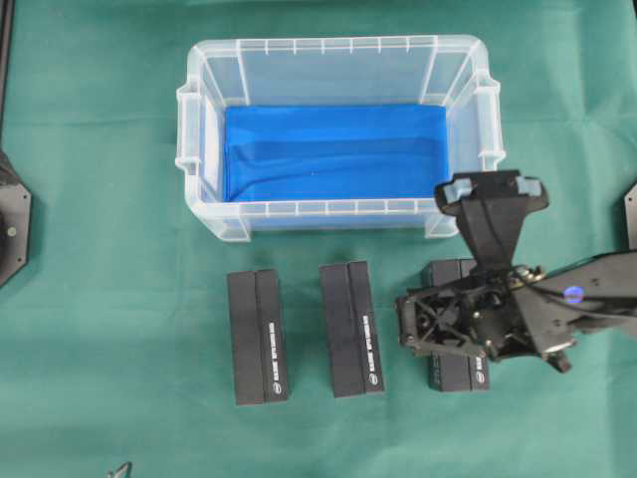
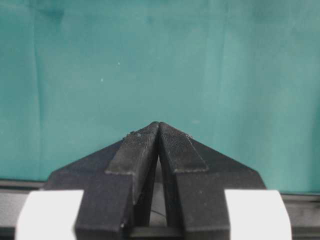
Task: Take the box out of the case with the right arm.
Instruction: 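Lower the box onto the cloth in line with the others, then open the right gripper and withdraw it to the right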
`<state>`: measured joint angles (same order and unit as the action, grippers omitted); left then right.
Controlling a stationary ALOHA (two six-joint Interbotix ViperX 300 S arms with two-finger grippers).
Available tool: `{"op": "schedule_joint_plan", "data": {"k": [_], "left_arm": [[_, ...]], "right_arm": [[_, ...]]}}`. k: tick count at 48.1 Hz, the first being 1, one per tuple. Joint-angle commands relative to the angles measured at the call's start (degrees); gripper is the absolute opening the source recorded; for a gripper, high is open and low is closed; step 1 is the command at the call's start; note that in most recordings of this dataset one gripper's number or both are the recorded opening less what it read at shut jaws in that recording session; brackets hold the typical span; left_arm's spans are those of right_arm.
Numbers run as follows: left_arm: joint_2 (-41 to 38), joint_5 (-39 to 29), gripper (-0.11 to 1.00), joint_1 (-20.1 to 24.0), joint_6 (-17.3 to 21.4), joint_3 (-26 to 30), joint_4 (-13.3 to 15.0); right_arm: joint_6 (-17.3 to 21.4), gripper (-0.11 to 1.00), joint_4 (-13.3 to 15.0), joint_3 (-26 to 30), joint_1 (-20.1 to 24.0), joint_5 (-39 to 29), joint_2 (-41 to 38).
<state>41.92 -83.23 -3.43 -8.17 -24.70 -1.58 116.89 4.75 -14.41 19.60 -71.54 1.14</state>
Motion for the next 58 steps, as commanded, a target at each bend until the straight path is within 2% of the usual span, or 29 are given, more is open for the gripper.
{"op": "schedule_joint_plan", "data": {"k": [1,10,18,34,43,58], "left_arm": [[0.0,0.4,0.00,-0.2,0.0,0.7,-0.2],[-0.1,0.4,0.00,-0.1,0.0,0.9,-0.2],[-0.1,0.4,0.00,-0.2,-0.1,0.9,-0.3],[-0.1,0.4,0.00,-0.1,0.0,0.9,-0.2],[0.0,0.3,0.00,-0.1,0.0,0.9,-0.2],[-0.1,0.3,0.00,0.0,0.0,0.7,-0.2]], "right_arm": [[-0.3,0.89,0.7,3.8,-0.3,-3.8,2.5],[-0.8,0.88,2.3,9.9,-0.4,-12.6,3.6],[-1.9,0.88,2.7,13.7,-0.7,-16.7,3.6],[-2.5,0.88,2.7,13.9,-1.2,-17.4,3.7],[-2.3,0.88,2.5,11.3,-1.0,-17.2,5.7],[0.0,0.88,2.5,2.0,0.4,-16.3,14.1]]}}
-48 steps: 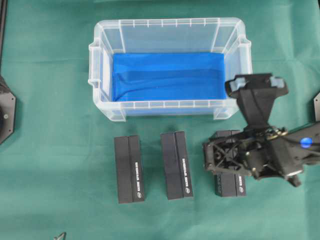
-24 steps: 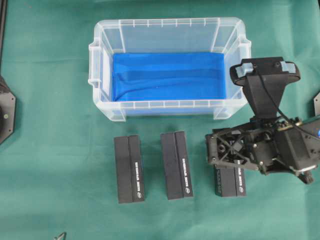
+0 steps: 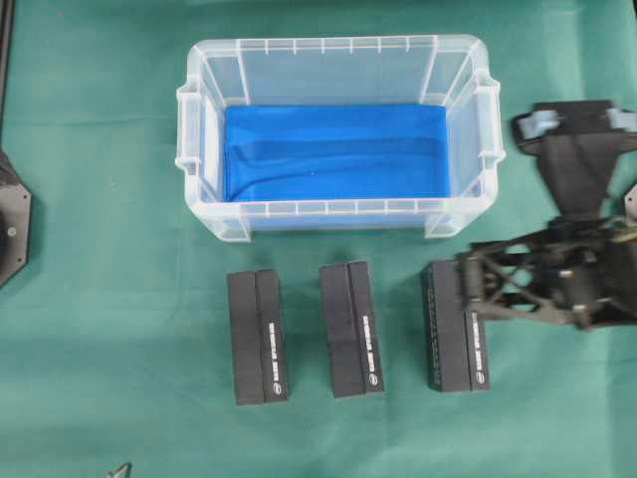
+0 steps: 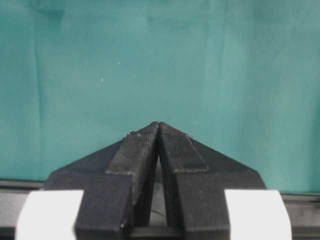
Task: Take the box out of the case with the right arm.
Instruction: 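Open the right gripper and withdraw it to the right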
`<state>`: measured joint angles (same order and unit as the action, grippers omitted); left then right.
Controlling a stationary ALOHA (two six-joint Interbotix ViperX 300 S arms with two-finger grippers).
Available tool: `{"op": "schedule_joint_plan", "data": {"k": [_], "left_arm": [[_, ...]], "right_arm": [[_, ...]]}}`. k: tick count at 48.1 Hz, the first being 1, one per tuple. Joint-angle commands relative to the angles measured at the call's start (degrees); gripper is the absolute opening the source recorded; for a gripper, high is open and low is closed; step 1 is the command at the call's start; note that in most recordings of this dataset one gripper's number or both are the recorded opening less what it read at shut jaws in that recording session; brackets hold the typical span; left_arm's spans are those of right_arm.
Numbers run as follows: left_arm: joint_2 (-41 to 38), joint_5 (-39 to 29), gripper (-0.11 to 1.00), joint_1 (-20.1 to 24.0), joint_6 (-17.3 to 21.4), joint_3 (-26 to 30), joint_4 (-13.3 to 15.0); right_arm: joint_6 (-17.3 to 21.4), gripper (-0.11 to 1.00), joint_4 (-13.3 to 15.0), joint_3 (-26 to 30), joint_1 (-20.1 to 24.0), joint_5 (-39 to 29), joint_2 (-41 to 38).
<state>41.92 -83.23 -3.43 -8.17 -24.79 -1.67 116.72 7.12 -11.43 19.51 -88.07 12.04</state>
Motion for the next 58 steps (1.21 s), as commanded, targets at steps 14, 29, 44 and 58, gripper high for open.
{"op": "schedule_joint_plan", "data": {"k": [14,29,44,58], "left_arm": [[0.0,0.3,0.00,0.8,0.0,0.8,-0.2],[-0.1,0.3,0.00,1.3,0.0,0.8,-0.1],[0.0,0.3,0.00,1.4,0.0,0.8,-0.1],[-0.1,0.4,0.00,1.4,-0.1,0.8,-0.1]], "right_arm": [[4.0,0.88,-0.3,-8.9,3.1,-2.4,12.3],[4.9,0.88,0.0,-10.8,3.9,-2.9,14.4],[2.2,0.88,1.2,-11.1,0.4,-2.9,14.8],[-14.8,0.88,1.8,-13.0,-14.9,-2.8,17.1]]}}
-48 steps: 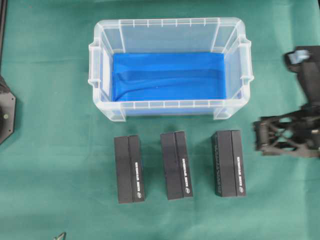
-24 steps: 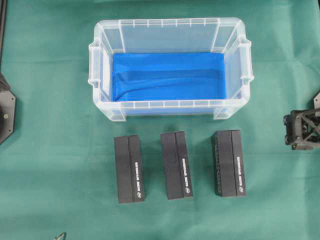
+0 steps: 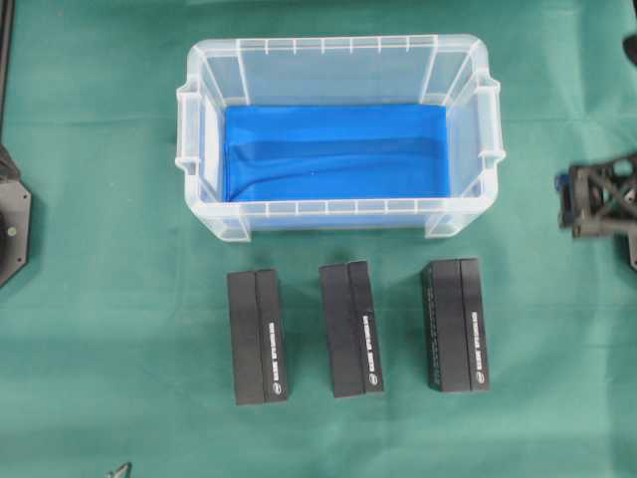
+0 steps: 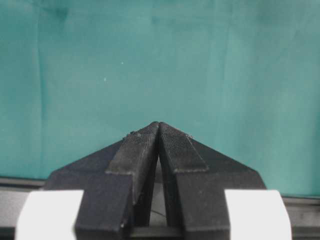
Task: Take the box out of the case with the right arm.
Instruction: 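Open the right gripper and withdraw it to the right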
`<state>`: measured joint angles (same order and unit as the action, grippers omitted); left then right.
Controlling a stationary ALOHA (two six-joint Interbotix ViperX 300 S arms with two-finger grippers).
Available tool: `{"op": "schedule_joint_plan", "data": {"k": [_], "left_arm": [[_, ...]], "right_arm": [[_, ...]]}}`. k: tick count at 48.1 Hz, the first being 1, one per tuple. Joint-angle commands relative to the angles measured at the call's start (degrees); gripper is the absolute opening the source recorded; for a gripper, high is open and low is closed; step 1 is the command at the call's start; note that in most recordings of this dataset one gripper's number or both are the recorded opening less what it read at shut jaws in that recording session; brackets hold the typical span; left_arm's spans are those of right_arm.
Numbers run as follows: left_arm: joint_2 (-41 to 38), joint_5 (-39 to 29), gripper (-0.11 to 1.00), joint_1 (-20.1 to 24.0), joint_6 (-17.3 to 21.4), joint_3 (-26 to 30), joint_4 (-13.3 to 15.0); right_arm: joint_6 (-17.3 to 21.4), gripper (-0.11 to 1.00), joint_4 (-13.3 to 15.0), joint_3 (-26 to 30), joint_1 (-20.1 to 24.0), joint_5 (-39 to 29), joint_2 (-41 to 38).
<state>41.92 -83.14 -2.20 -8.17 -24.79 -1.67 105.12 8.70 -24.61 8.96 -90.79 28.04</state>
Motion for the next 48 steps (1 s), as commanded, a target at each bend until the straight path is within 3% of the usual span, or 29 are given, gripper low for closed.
{"op": "schedule_joint_plan", "data": {"k": [1,11,20,48], "left_arm": [[-0.1,0.3,0.00,0.2,0.0,0.8,-0.1],[-0.1,0.3,0.00,0.2,0.0,1.0,-0.1],[-0.1,0.3,0.00,0.2,-0.1,1.0,-0.1],[0.0,0.3,0.00,0.2,0.0,0.8,-0.1]], "right_arm": [[-5.2,0.88,0.2,0.0,-6.2,0.0,1.3],[-17.4,0.88,0.2,-0.1,-17.4,1.6,1.8],[-24.3,0.88,-0.4,-0.1,-24.3,3.2,1.7],[-25.8,0.88,-0.9,-0.2,-25.7,3.2,1.6]]}}
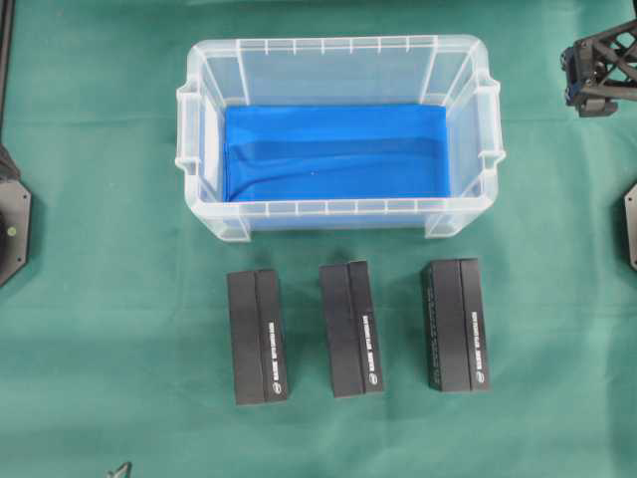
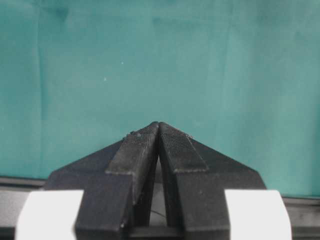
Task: Take the box out of the case with the right arm.
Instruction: 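Open the right gripper and withdraw it to the right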
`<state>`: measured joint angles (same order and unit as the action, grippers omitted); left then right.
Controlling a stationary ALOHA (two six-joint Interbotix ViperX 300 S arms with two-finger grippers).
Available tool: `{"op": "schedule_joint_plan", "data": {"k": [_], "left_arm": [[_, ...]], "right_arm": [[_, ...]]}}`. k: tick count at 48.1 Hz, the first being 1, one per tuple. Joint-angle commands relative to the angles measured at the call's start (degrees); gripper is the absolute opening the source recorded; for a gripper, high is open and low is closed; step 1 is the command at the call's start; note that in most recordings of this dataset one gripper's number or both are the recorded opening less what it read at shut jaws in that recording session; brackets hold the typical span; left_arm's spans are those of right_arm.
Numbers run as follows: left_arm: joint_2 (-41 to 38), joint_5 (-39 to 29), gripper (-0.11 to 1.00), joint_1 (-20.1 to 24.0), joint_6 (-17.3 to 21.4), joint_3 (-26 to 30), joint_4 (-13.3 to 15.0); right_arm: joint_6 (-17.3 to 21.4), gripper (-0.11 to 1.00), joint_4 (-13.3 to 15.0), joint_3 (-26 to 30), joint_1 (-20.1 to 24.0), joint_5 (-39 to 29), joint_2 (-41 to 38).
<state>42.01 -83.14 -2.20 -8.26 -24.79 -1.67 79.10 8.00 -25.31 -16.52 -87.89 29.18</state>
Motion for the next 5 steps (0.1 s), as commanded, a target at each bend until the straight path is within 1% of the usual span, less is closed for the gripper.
{"op": "schedule_joint_plan", "data": {"k": [1,5], "left_arm": [[-0.1,0.2,0.00,0.2,0.1,0.8,-0.1],[-0.1,0.3,0.00,0.2,0.1,0.8,-0.1]], "right_arm": [[0.2,0.88,-0.2,0.6,-0.2,0.3,0.4],[0.1,0.88,-0.2,0.5,-0.2,0.3,0.4]]}}
